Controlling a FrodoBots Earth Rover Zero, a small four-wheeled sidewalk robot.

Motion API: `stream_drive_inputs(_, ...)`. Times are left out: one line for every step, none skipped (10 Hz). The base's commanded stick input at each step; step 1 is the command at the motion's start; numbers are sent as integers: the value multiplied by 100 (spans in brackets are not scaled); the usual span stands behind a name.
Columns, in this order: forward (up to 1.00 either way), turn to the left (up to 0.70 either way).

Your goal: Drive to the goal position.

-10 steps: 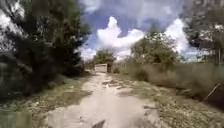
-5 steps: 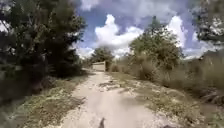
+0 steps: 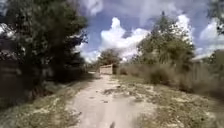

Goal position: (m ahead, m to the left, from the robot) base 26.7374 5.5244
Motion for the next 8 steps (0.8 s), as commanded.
stream_drive_inputs(100,27)
stream_drive_inputs(100,0)
stream_drive_inputs(100,0)
stream_drive_inputs(100,0)
stream_drive_inputs(100,0)
stream_drive_inputs(100,0)
stream_drive_inputs(100,0)
stream_drive_inputs(100,0)
